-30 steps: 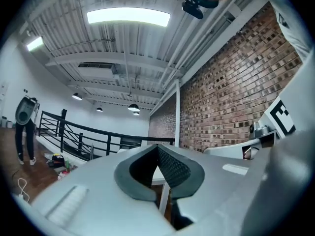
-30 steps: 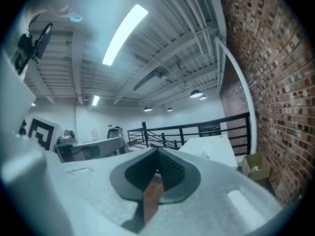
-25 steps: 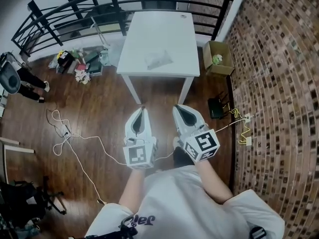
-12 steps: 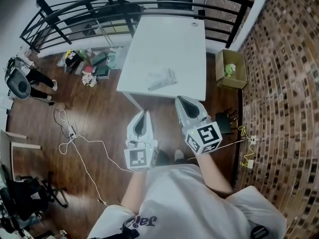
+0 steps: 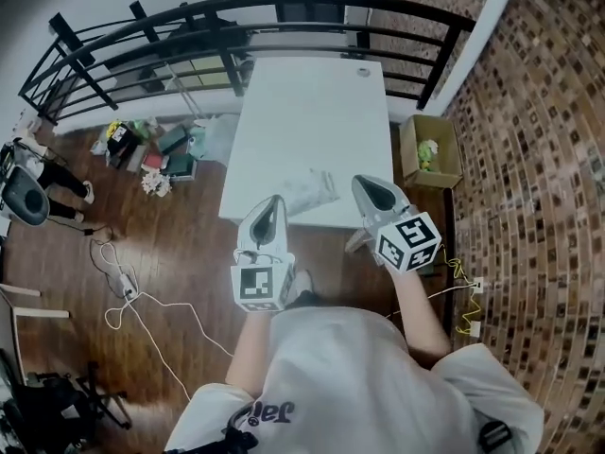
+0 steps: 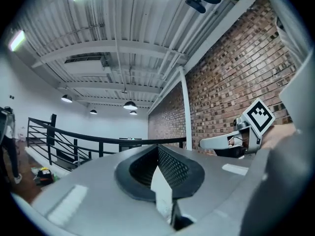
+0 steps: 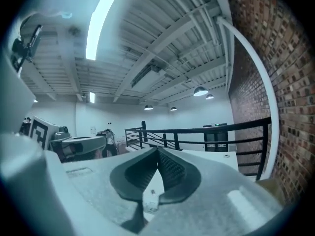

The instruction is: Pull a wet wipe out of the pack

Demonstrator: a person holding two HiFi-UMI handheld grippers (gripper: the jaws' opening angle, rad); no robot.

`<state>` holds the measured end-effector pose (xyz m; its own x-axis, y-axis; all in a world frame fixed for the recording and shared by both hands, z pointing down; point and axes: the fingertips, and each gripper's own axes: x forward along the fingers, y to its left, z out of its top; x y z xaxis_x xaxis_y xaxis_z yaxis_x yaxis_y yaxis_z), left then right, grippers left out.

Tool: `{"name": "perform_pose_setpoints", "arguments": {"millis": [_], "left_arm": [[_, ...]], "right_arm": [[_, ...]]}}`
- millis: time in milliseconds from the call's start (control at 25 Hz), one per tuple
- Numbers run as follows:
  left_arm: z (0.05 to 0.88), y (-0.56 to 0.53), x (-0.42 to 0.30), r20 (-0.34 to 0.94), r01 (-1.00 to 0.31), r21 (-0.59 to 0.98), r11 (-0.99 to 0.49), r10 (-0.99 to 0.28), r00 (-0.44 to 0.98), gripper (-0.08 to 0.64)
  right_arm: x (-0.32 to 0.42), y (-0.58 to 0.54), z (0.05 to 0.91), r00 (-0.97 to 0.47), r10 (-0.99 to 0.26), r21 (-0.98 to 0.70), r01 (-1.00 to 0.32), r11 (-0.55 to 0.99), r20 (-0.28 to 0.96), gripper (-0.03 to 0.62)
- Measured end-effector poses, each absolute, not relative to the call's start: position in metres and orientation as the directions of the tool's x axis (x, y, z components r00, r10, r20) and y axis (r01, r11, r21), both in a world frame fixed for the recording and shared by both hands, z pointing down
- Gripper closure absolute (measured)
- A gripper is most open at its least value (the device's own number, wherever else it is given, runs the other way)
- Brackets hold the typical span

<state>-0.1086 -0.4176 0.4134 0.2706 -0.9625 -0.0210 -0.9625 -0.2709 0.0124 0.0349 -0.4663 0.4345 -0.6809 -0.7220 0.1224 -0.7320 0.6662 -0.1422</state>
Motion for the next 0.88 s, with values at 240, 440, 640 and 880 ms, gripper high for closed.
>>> {"name": "perform_pose_setpoints", "arguments": {"millis": [240, 440, 640, 880], "left_arm": [[0.419, -0.458, -0.155, -0.014, -0.956, 0.058, -0.287, -0.958, 0.287, 0.545], [0.439, -0.481, -0.176, 0.025, -0.959, 0.077, -0.274, -0.961, 0.277, 0.545], [0.449, -0.493, -0.179, 0.055, -0.965, 0.065, -0.254, -0.965, 0.258, 0.545], [0.456, -0.505, -0.183, 0.1, -0.98, 0.066, -0.186, -0.976, 0.192, 0.545]], "right_arm": [[0.024, -0.518, 0.45, -0.731, -0.614, 0.045, -0.632, 0.774, 0.298, 0.603], [0.022, -0.554, 0.461, -0.749, -0.491, 0.142, -0.482, 0.864, 0.445, 0.601], [-0.015, -0.57, 0.475, -0.778, -0.253, 0.17, -0.188, 0.967, 0.575, 0.564], [-0.064, -0.571, 0.513, -0.711, 0.01, 0.105, 0.118, 0.987, 0.703, 0.501]]}}
